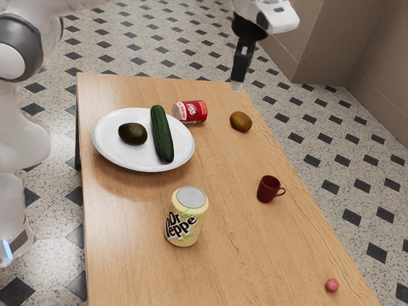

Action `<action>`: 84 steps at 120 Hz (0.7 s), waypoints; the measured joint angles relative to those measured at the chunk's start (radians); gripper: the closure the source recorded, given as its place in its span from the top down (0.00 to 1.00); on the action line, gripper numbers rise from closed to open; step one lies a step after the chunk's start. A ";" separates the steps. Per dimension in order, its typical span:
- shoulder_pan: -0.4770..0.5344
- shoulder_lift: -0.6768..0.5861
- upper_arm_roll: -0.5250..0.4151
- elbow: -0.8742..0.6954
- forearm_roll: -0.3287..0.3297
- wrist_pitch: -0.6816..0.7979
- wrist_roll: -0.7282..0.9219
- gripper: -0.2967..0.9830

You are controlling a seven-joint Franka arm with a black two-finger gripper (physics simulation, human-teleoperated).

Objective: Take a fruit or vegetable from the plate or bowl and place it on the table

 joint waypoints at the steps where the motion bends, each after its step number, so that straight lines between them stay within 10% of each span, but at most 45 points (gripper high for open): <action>1: -0.017 -0.020 -0.003 -0.013 0.000 -0.001 0.000 0.75; 12: -0.072 -0.435 -0.078 -0.347 0.162 0.029 -0.051 0.75; 27: -0.057 -0.514 0.038 -0.463 0.250 0.055 -0.108 0.75; 56: 0.523 -0.768 -0.295 -1.088 0.182 0.314 -0.187 0.75; 84: 0.651 -0.829 -0.450 -1.244 0.063 0.305 -0.237 0.75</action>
